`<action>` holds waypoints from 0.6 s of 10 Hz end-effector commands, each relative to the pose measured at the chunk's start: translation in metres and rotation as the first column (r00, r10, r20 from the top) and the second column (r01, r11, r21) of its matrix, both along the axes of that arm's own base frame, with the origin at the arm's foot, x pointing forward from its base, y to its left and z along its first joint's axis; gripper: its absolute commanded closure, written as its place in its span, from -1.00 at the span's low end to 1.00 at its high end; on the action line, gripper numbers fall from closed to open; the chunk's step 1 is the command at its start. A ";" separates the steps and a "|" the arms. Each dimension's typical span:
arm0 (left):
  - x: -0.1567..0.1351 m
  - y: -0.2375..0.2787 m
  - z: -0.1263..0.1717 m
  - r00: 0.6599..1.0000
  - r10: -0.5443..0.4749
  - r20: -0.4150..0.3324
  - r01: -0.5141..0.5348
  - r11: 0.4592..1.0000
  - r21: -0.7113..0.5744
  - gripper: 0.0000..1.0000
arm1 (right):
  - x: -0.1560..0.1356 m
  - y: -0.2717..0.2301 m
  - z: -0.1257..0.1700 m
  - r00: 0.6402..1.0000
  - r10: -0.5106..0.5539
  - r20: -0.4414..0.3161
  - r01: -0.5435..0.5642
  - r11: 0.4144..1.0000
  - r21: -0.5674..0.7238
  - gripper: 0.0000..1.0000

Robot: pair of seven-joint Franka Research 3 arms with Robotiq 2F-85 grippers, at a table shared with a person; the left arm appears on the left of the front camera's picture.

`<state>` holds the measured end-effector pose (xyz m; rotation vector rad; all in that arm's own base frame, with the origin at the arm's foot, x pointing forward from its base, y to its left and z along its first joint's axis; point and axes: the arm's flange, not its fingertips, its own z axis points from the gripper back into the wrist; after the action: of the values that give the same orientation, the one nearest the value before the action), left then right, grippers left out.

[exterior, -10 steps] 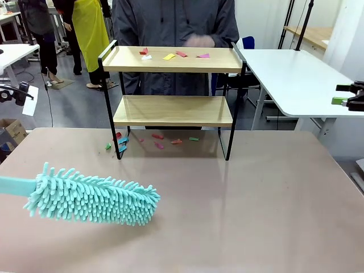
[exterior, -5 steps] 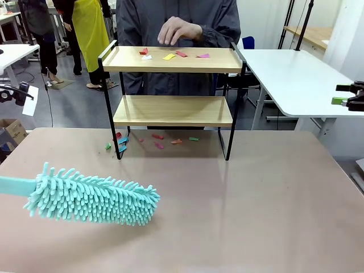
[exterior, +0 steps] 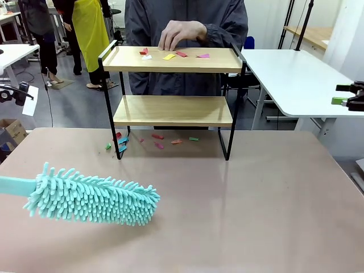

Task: Clean the shelf.
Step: Clean the specific section of the Shelf indicated by the human with the Duster.

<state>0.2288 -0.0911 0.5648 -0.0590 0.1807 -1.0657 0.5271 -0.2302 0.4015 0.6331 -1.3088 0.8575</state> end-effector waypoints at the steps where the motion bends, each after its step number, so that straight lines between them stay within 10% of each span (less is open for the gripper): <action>1: 0.001 -0.001 0.002 1.000 0.007 0.004 -0.006 1.000 -0.021 0.74 | 0.001 0.002 0.003 1.000 0.002 0.005 -0.002 1.000 -0.001 -1.00; 6: 0.001 -0.001 0.002 1.000 0.007 0.004 -0.006 1.000 -0.021 0.74 | 0.001 0.002 0.003 1.000 0.002 0.005 -0.002 1.000 -0.001 -1.00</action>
<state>0.2288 -0.0911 0.5648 -0.0590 0.1807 -1.0657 0.5271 -0.2302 0.4015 0.6331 -1.3088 0.8575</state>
